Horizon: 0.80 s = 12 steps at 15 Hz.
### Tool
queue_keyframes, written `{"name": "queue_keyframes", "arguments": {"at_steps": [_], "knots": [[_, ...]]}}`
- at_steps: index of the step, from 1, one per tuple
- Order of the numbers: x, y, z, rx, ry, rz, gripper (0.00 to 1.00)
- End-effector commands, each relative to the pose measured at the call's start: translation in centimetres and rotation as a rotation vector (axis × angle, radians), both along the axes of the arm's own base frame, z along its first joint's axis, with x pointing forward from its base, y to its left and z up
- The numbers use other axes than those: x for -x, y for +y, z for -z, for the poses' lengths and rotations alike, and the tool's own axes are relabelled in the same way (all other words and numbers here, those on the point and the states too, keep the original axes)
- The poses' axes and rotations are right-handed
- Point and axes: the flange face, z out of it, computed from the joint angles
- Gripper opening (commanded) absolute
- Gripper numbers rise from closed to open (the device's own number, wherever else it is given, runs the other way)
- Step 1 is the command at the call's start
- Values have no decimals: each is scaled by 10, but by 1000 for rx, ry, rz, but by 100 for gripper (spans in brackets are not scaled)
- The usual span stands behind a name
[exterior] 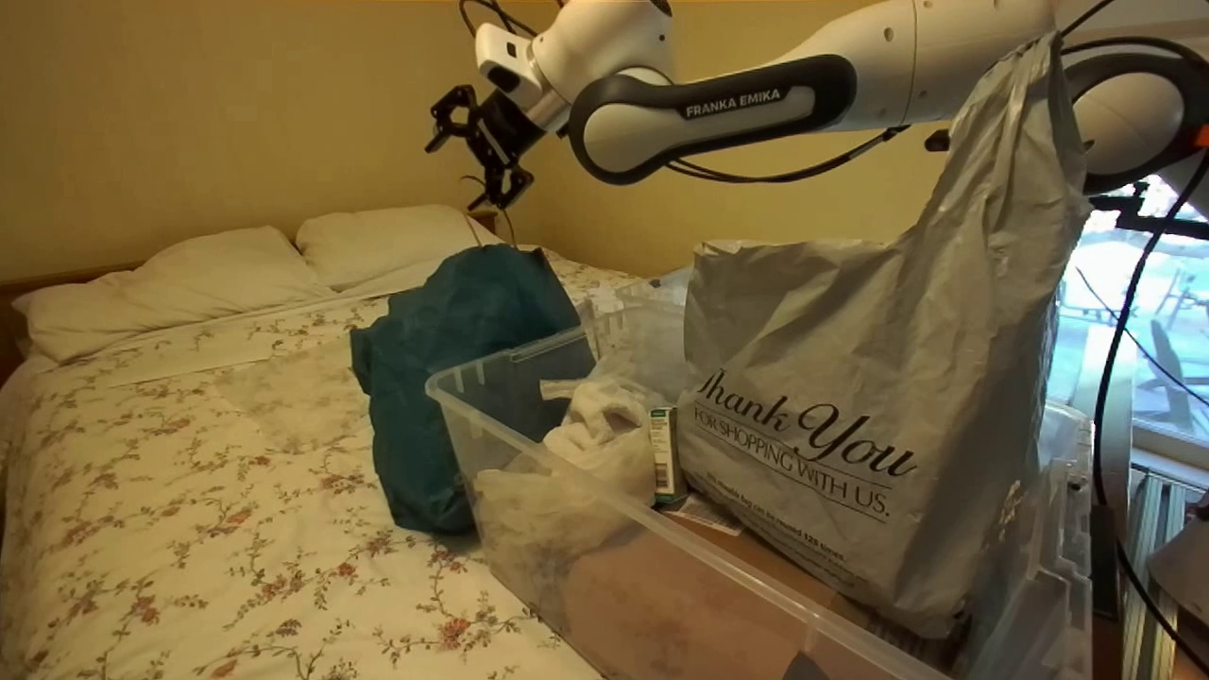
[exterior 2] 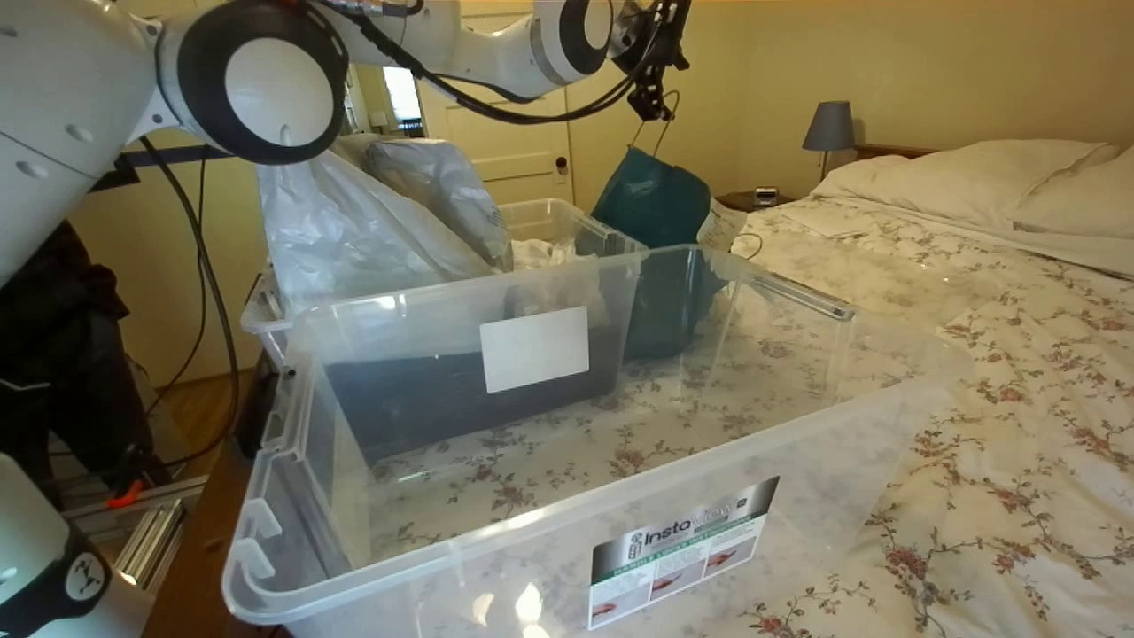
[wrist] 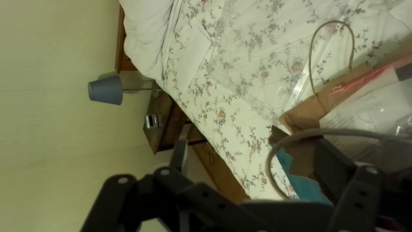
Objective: Put the green bag inside the basket
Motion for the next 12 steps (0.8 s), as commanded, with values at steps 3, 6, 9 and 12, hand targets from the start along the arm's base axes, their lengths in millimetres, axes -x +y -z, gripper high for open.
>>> {"name": "queue_keyframes", "arguments": {"at_steps": [3,6,9,12], "knots": [[3,20,13,-231,-32,87,100],[1,14,-2,-349,-88,156,100],[-3,-6,-31,-439,-177,224,100],[-5,-22,-54,-514,-256,299,100]]}}
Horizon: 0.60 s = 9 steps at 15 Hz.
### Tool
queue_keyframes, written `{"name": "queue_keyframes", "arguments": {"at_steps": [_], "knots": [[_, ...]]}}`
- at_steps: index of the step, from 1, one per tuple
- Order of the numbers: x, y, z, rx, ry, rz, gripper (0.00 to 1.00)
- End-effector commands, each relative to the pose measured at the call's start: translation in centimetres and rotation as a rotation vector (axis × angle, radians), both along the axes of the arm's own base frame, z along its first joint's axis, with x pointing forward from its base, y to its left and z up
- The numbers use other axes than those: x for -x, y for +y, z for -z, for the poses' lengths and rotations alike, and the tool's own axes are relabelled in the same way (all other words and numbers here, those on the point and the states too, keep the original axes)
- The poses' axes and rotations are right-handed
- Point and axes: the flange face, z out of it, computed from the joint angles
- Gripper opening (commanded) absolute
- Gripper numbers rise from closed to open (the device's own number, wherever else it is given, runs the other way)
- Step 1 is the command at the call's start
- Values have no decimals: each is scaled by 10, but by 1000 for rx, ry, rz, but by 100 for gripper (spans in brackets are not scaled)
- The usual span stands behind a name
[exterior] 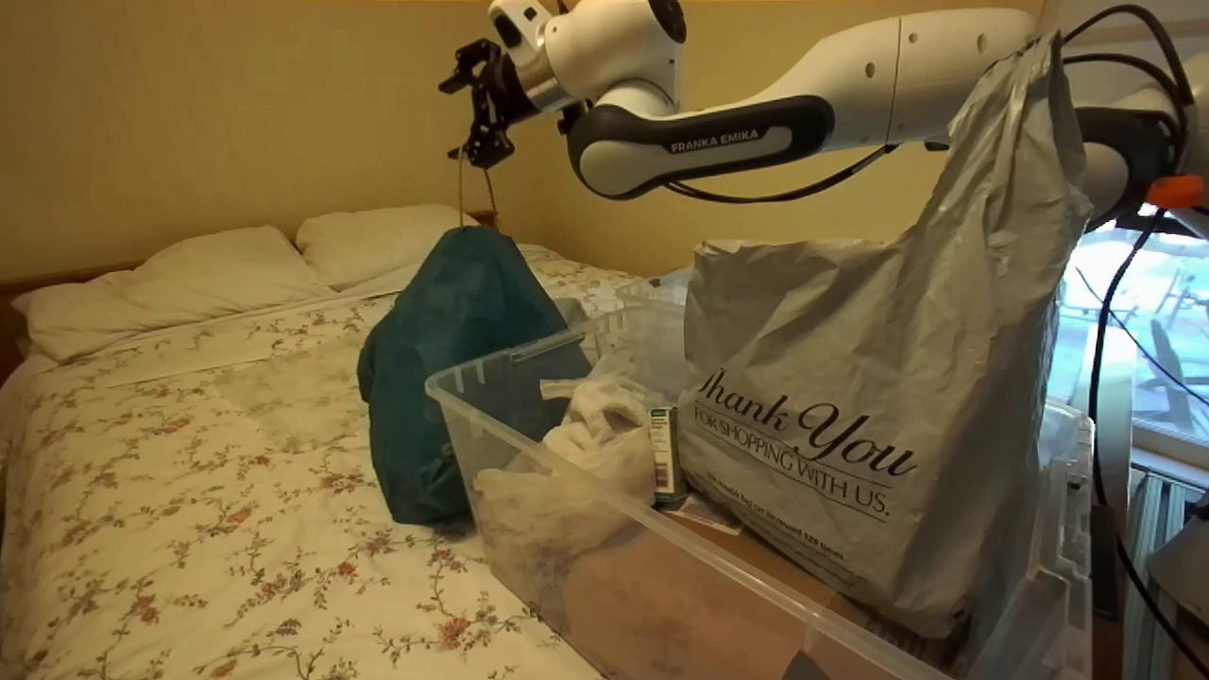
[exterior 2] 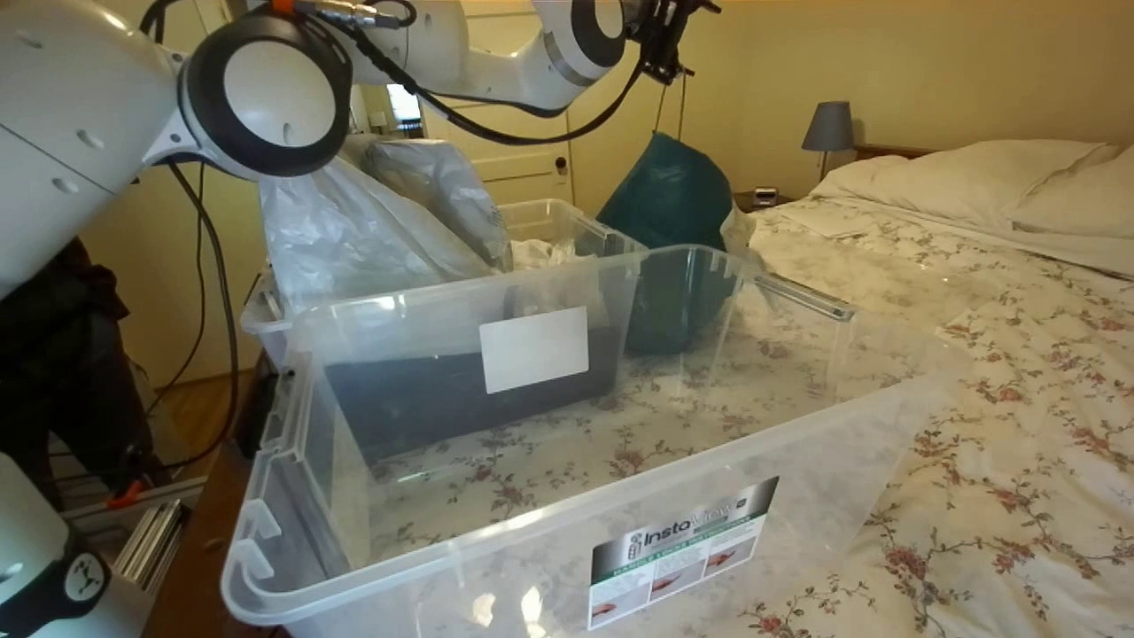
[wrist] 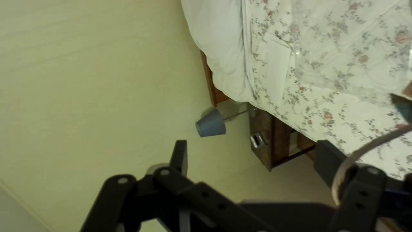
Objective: Put the green bag inside the basket
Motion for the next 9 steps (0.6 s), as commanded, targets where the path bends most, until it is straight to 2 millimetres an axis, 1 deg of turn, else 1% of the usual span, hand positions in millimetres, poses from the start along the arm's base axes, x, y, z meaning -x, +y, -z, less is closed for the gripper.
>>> {"name": "queue_keyframes", "arguments": {"at_steps": [1,4,6,9], "knots": [[2,-7,-25,-92,-119,82,100],[4,-10,-35,-129,-184,157,100],[7,-10,-47,-129,-240,196,100],[15,-12,-70,-107,-336,228,100]]}}
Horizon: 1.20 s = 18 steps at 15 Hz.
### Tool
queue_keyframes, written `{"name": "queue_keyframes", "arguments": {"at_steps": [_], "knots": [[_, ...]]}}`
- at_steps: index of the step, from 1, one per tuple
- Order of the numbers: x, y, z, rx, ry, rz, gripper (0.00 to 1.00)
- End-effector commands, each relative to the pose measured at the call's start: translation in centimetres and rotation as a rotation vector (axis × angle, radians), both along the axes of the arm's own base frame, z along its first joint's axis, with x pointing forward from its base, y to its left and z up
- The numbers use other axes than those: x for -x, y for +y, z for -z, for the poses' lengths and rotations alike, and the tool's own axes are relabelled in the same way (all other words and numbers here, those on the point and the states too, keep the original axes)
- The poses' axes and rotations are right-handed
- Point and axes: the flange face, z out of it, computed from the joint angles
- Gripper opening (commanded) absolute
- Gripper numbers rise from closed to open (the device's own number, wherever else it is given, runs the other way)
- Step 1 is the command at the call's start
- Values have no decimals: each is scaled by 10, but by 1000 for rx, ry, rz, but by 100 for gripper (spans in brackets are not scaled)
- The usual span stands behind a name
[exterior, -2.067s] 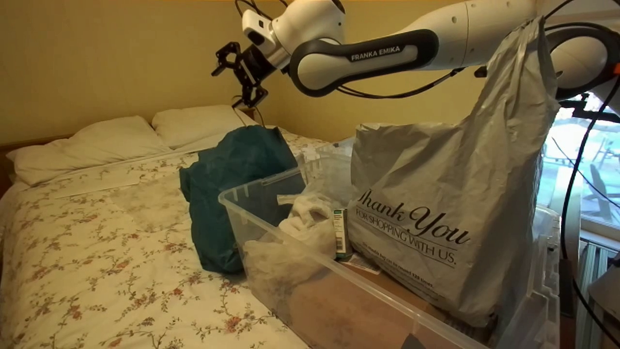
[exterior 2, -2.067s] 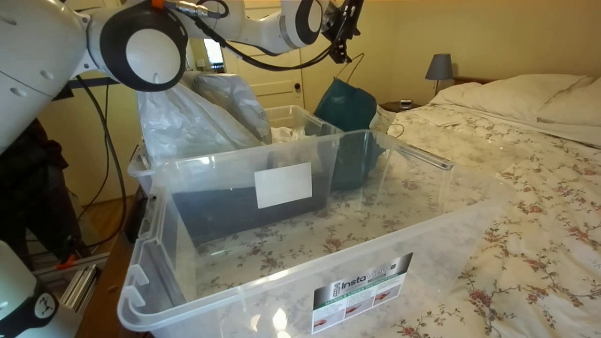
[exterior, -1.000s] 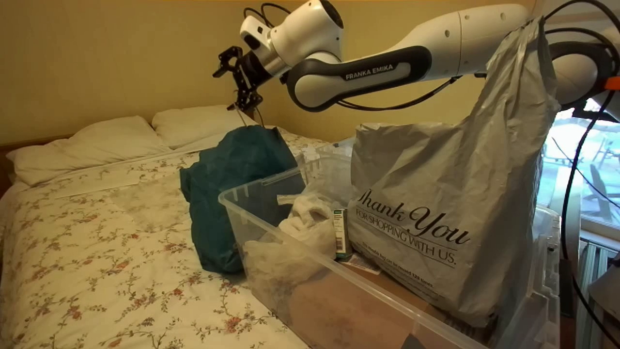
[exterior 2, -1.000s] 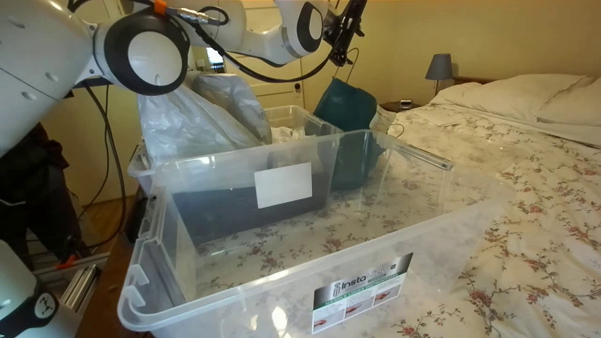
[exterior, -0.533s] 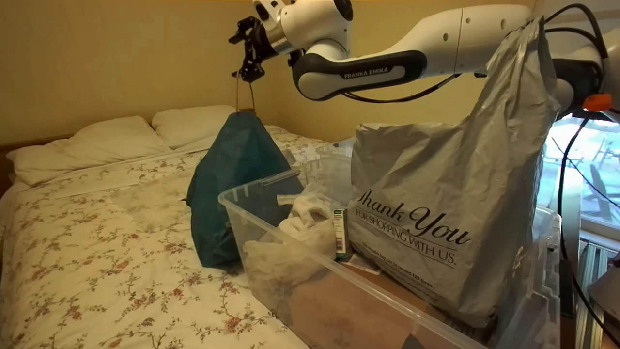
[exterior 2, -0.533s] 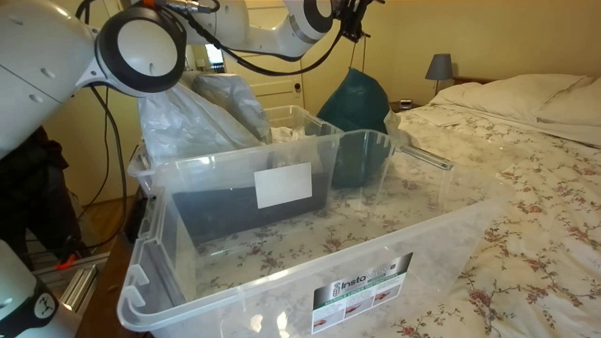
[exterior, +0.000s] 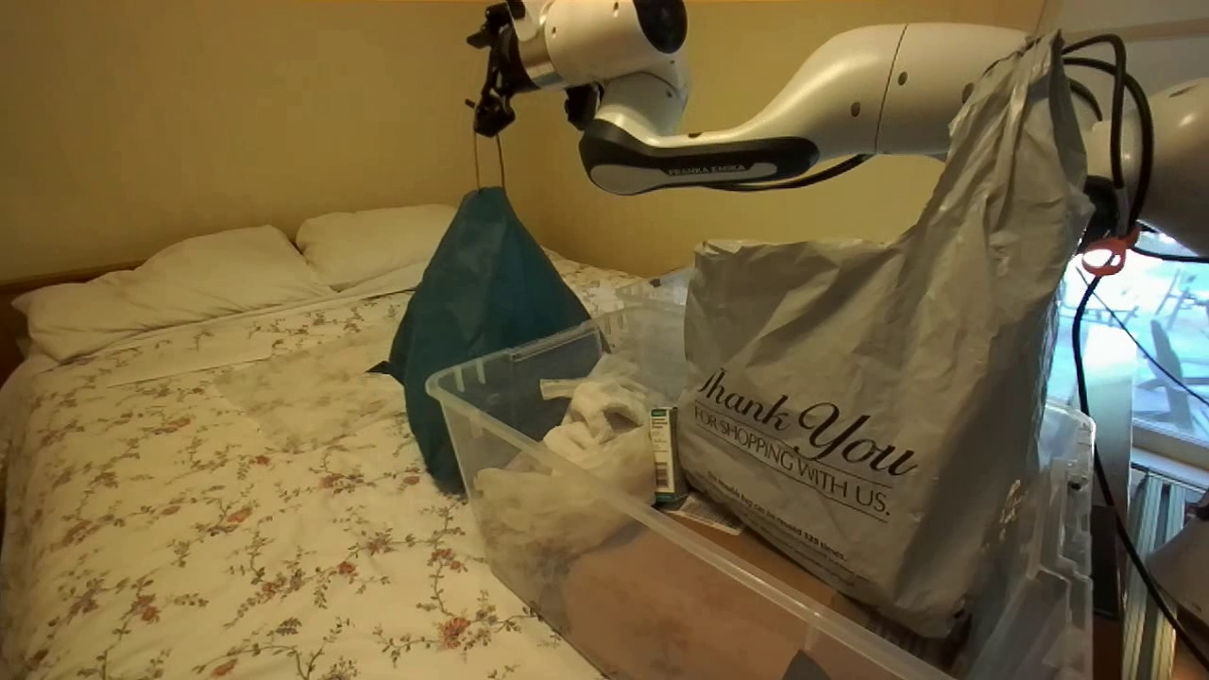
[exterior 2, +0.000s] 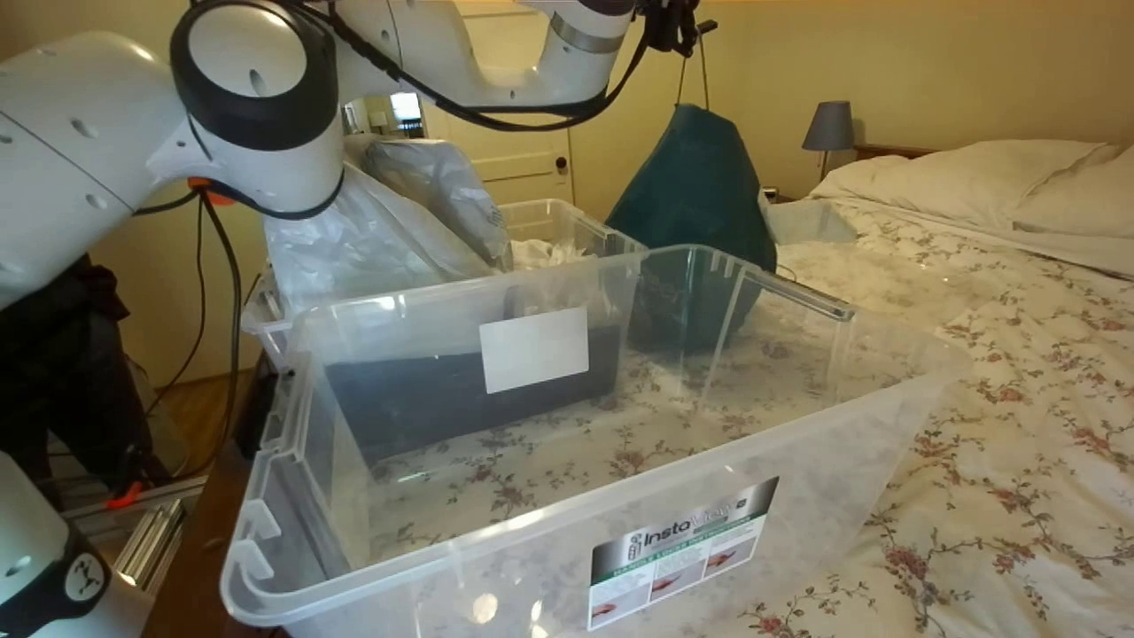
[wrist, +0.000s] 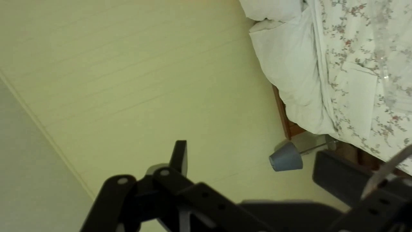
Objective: Put the green bag inside the basket
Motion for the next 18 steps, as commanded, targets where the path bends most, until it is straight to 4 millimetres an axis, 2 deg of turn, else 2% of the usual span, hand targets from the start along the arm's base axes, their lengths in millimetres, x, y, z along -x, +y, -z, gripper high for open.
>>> {"name": "queue_keyframes", "arguments": {"at_steps": [1,7,13,18], "knots": [[18,-1,-51,24,-168,36,100],[30,-29,-107,116,-355,140,100],[53,-76,-192,160,-542,302,100],[91,-106,-267,147,-687,458,100]]}}
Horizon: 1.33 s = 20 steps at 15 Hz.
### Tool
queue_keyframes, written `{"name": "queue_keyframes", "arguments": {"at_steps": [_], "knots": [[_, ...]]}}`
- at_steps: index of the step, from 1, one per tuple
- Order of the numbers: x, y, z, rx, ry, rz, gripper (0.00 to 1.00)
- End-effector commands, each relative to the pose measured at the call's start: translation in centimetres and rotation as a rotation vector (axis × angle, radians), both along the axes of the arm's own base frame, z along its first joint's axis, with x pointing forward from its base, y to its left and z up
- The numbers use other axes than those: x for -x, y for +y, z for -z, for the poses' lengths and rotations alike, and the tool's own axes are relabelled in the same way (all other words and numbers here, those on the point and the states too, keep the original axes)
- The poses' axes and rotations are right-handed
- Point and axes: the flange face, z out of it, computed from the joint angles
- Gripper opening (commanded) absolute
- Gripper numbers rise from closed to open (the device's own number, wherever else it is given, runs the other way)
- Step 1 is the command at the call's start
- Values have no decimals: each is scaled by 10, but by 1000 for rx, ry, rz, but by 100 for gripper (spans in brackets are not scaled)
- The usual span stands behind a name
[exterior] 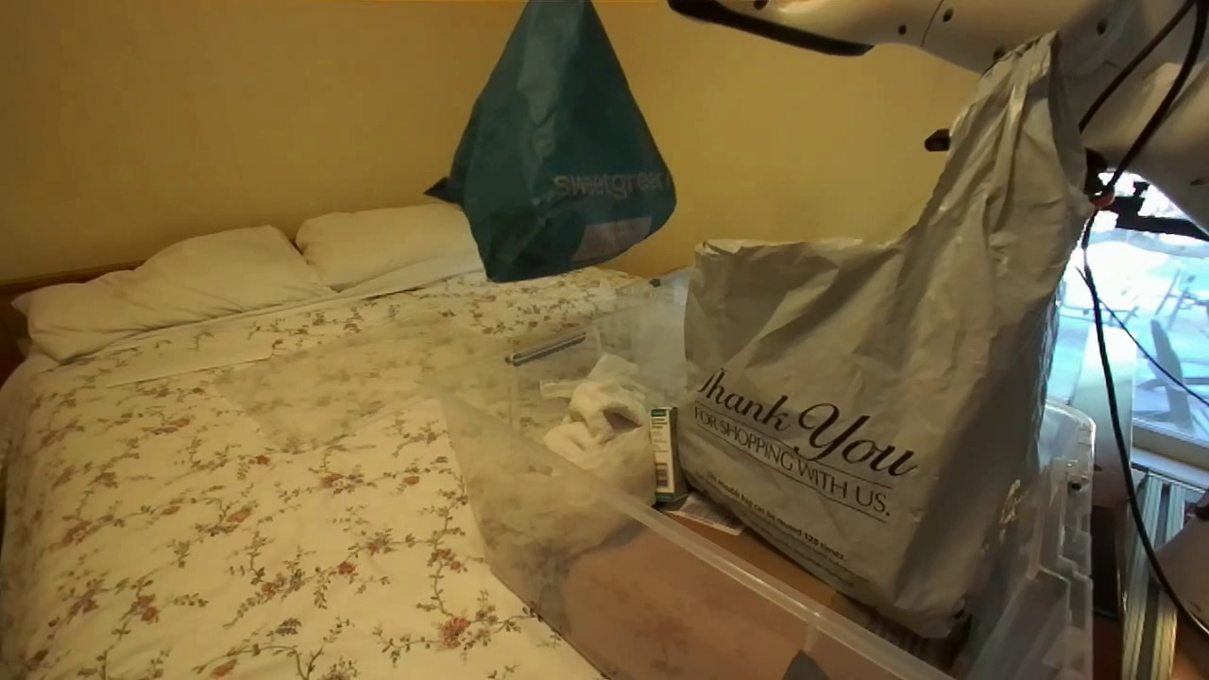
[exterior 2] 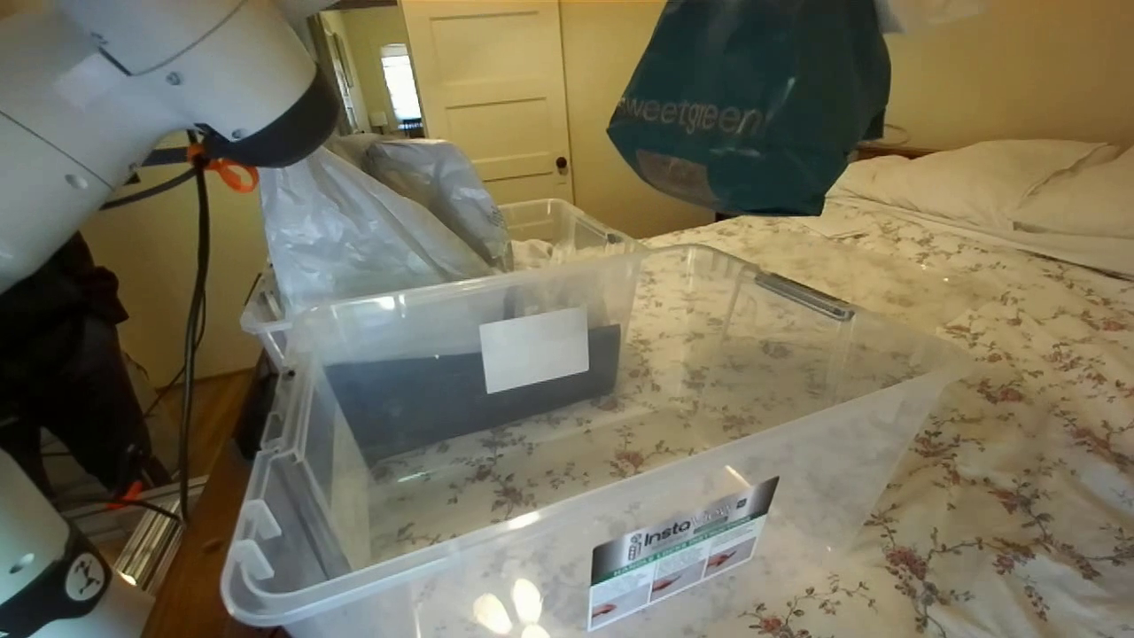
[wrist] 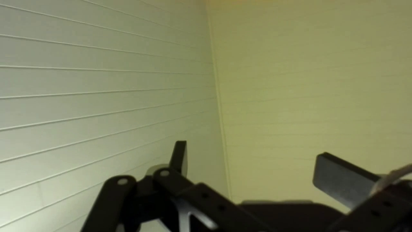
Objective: Put the green bag inside the basket
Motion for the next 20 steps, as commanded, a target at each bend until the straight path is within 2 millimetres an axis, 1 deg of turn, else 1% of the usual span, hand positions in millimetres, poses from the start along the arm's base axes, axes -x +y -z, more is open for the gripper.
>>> {"name": "queue_keyframes", "arguments": {"at_steps": [1,3,5,7,11,13,15,18,20], "knots": [[39,-23,-68,-28,-154,110,100],[50,-31,-87,-42,-221,157,100],[58,-33,-97,-36,-264,176,100],[63,-33,-102,-21,-269,163,100],[65,-41,-106,32,-172,84,100],[64,-53,-107,43,-111,39,100],[60,-67,-107,36,-51,15,100],[52,-78,-103,23,53,2,100],[48,-81,-100,11,114,-13,100]]}}
